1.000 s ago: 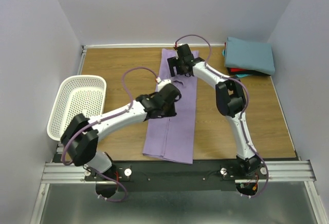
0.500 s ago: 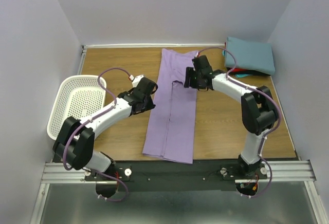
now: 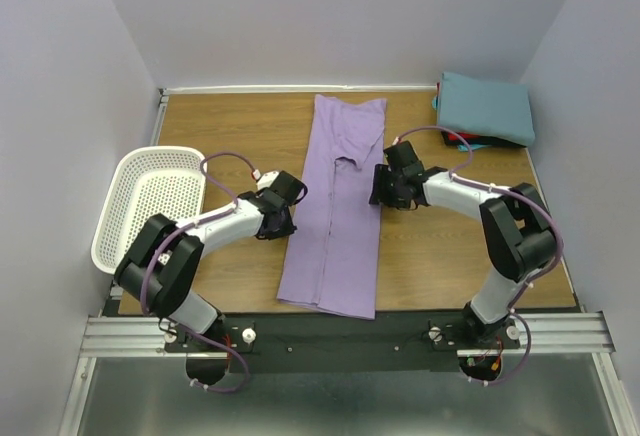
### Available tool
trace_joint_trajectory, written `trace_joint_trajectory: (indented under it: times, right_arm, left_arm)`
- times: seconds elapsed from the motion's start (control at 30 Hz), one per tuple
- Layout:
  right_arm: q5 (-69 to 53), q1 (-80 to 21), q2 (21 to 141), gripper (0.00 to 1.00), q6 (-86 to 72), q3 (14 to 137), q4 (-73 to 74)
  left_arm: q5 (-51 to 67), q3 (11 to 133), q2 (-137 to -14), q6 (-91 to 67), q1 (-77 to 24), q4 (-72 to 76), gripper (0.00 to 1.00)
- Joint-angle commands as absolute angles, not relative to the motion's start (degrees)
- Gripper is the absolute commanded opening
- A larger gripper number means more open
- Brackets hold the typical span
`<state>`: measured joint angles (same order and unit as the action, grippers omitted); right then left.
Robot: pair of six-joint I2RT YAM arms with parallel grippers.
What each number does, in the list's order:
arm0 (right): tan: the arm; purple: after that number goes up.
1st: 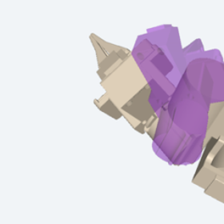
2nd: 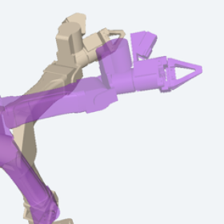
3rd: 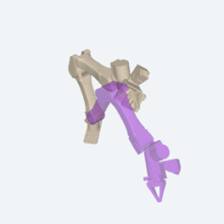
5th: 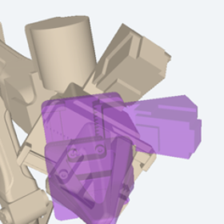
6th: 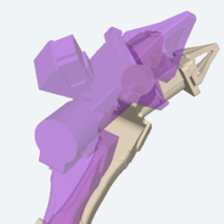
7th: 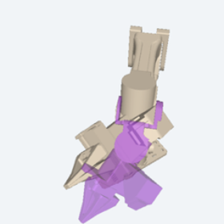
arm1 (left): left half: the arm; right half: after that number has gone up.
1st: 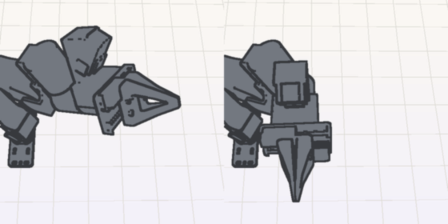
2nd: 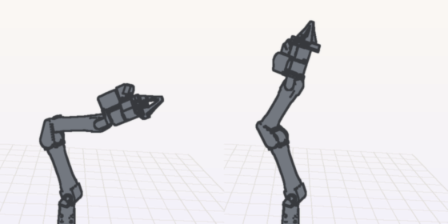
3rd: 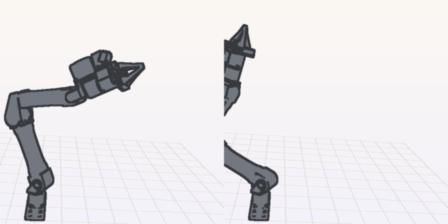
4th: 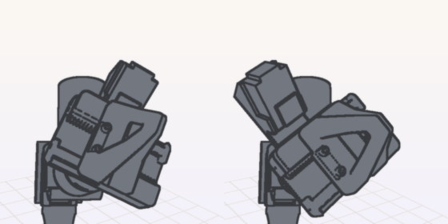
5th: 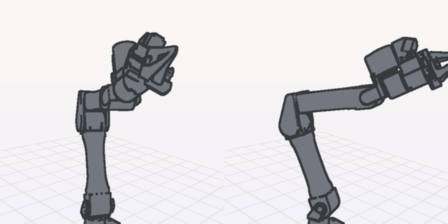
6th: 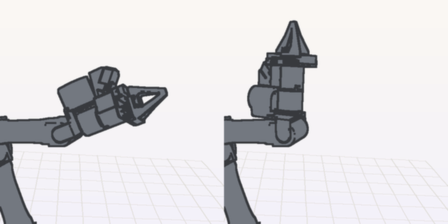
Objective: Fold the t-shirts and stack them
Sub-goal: Fold the tshirt
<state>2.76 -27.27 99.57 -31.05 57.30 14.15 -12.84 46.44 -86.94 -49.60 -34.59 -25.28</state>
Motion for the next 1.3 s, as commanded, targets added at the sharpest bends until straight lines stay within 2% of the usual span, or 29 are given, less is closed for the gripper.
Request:
trace_joint_trajectory:
  times: [0.0,0.2,0.33,0.63,0.73,0.83,0.93,1.1,1.2,1.27]
  right_arm:
    - [6.4,-27.6,103.2,0.65,-30.3,58.8,12.8]
    - [10.1,-25.3,109.5,0.63,-27.9,63.2,13.4]
    - [8.5,-22.9,113.4,0.58,-27.7,66.7,13.8]
    - [6.4,-21.3,121.2,0.58,-26.1,78.4,15.1]
    - [5.5,-20.9,124.2,0.50,-25.8,83.4,16.7]
    - [5.3,-20.7,128.0,0.31,-25.8,87.4,18.1]
    - [7.0,-20.6,130.9,0.17,-25.8,90.3,19.5]
    - [9.2,-19.6,135.3,0.10,-24.9,94.6,20.7]
    - [9.8,-18.5,138.2,0.10,-23.8,98.7,21.4]
    - [9.4,-17.9,139.3,0.13,-22.8,100.9,21.8]
  left_arm:
    - [-12.9,45.8,-88.4,-51.3,-37.7,-24.2,0.30]
    - [-12.6,45.7,-88.6,-52.4,-39.8,-24.8,0.30]
    - [-12.0,45.7,-87.8,-52.3,-39.7,-25.0,0.30]
    - [-11.0,46.5,-85.3,-49.6,-39.4,-24.3,0.31]
    - [-10.4,47.0,-84.9,-48.9,-38.8,-24.3,0.31]
    - [-10.0,47.1,-84.5,-48.2,-38.5,-24.2,0.31]
    - [-9.6,46.6,-83.7,-47.6,-38.1,-24.1,0.31]
    - [-9.2,45.4,-81.5,-46.5,-37.3,-22.8,0.31]
    - [-7.6,43.6,-80.4,-46.1,-36.0,-20.1,0.33]
    - [-6.0,42.5,-79.7,-45.9,-35.7,-17.2,0.33]
